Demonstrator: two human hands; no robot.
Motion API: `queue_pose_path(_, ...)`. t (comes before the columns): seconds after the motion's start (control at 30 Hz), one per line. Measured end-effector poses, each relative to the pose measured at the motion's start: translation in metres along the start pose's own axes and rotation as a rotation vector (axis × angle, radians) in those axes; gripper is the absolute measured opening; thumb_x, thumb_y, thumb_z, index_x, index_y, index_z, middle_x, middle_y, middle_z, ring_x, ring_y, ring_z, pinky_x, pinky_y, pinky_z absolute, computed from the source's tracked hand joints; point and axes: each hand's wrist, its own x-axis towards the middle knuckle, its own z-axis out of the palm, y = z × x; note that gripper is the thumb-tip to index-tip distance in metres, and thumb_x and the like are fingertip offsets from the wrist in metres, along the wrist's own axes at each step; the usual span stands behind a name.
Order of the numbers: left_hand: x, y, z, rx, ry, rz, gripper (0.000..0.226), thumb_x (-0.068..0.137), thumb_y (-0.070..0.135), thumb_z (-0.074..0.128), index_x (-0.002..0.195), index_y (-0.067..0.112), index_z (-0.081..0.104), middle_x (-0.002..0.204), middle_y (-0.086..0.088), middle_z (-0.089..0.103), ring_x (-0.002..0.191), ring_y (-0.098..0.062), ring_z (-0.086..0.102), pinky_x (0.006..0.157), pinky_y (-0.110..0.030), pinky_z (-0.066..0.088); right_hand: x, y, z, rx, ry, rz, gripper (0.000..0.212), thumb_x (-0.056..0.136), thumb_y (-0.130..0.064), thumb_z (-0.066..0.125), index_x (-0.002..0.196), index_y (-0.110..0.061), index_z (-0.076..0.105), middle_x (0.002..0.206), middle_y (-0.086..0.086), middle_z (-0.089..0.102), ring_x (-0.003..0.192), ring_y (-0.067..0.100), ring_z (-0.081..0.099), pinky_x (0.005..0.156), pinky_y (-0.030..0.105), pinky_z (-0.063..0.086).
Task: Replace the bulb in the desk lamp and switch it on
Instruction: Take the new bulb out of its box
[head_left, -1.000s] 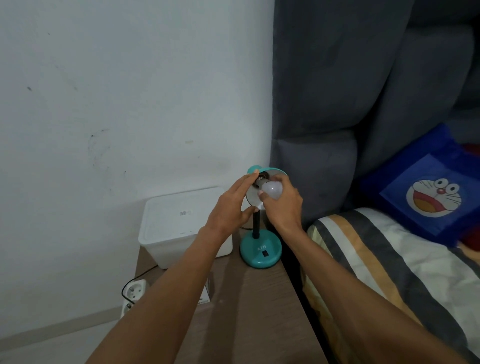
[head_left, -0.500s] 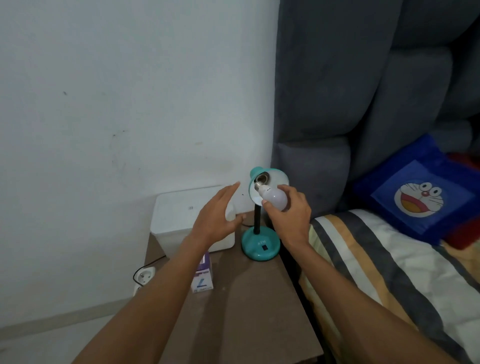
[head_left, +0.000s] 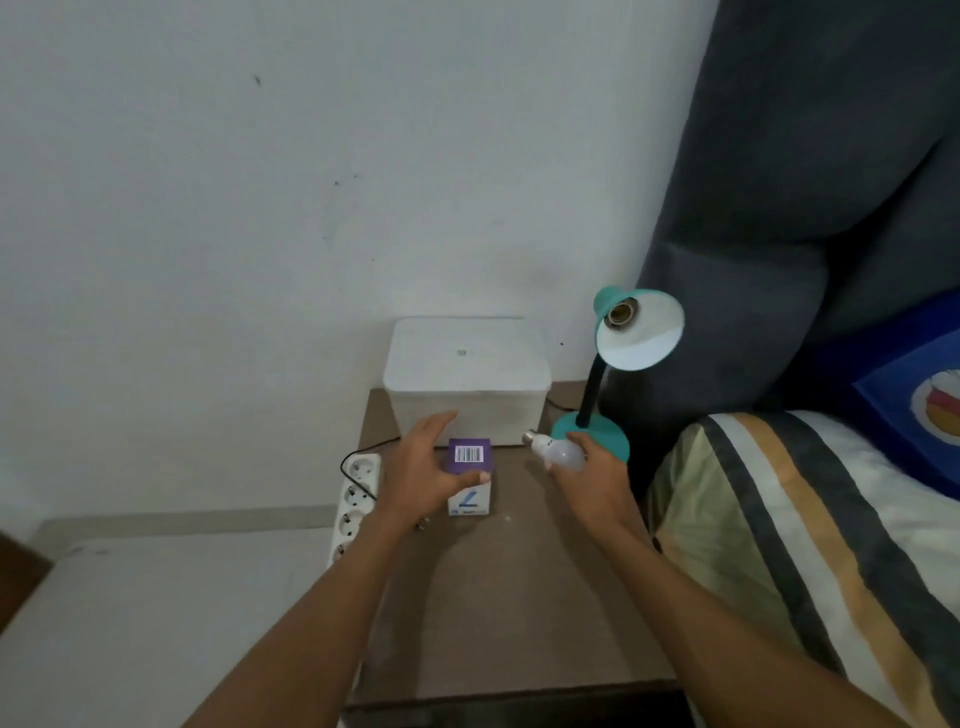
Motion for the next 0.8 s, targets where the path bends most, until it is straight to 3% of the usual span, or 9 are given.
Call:
queue_pose_path(0.1,0.001,-0.01,0.012,-0.06,-0.017,-0.023,0.103,0.065,0.041,0.097,0.152,0.02,0.046,0.149,-0.003,0.053,0.127,-0.011,0.05,0.105,-0.031,0.046,0.002,0.013,0.016,-0.079,-0.032,0.048,0.05,0.089,-0.019,0.073,0.137,-0.015,0.058,0.132,0.011,0.062,0.119,0.025,0.059,0.094,0.03,0.046)
queue_pose_path(0.23,0.002,-0.028,0.027,-0.106,-0.023,-0.07,0.099,0.064,0.038,0.098,0.148,0.019,0.05,0.141,-0.006,0.061,0.127,-0.02,0.06,0.106,-0.043,0.054,0.008,0.031,0.038,-0.091,-0.051,0.086,0.052,0.083,-0.021,0.078,0.132,-0.019,0.06,0.127,0.006,0.064,0.113,0.02,0.061,0.095,0.034,0.052)
queue_pose_path(0.33,0.0,-0.035,0.035,-0.143,0.008,-0.083,0.095,0.065,0.029,0.098,0.147,0.016,0.052,0.137,-0.003,0.064,0.123,-0.016,0.063,0.096,-0.019,0.052,0.01,0.038,0.047,-0.104,-0.047,0.113,0.055,0.082,-0.024,0.079,0.133,-0.021,0.059,0.127,0.004,0.064,0.113,0.019,0.061,0.096,0.04,0.055)
queue_pose_path(0.47,0.0,-0.038,0.039,-0.178,0.026,-0.065,0.095,0.065,0.027,0.098,0.147,0.015,0.052,0.137,-0.002,0.064,0.121,-0.01,0.061,0.095,-0.013,0.051,0.015,0.044,0.054,-0.124,-0.055,0.077,0.054,0.082,-0.025,0.078,0.132,-0.022,0.058,0.125,0.004,0.064,0.112,0.019,0.061,0.096,0.043,0.055)
queue_pose_path(0.57,0.0,-0.041,0.04,-0.175,0.024,-0.059,0.097,0.064,0.026,0.099,0.148,0.013,0.052,0.136,-0.005,0.065,0.119,-0.01,0.061,0.088,0.001,0.045,0.019,0.042,0.054,-0.192,-0.083,0.05,0.054,0.082,-0.028,0.078,0.131,-0.021,0.059,0.124,0.005,0.064,0.111,0.02,0.06,0.095,0.042,0.055)
queue_pose_path(0.7,0.0,-0.042,0.039,-0.184,0.02,-0.057,0.102,0.063,0.028,0.099,0.151,0.015,0.048,0.139,-0.004,0.064,0.121,-0.01,0.06,0.084,0.003,0.044,0.024,0.021,0.049,-0.26,-0.025,-0.188,0.05,0.087,-0.035,0.073,0.132,-0.019,0.061,0.132,0.003,0.061,0.123,0.02,0.054,0.103,0.037,0.047)
queue_pose_path(0.8,0.001,-0.046,0.041,-0.197,0.016,-0.046,0.102,0.064,0.027,0.099,0.151,0.014,0.048,0.138,-0.006,0.064,0.118,-0.011,0.062,0.087,0.0,0.046,0.031,-0.011,0.049,-0.233,-0.125,-0.463,0.04,0.091,-0.027,0.072,0.129,-0.019,0.065,0.132,0.002,0.064,0.123,0.017,0.057,0.103,0.037,0.049)
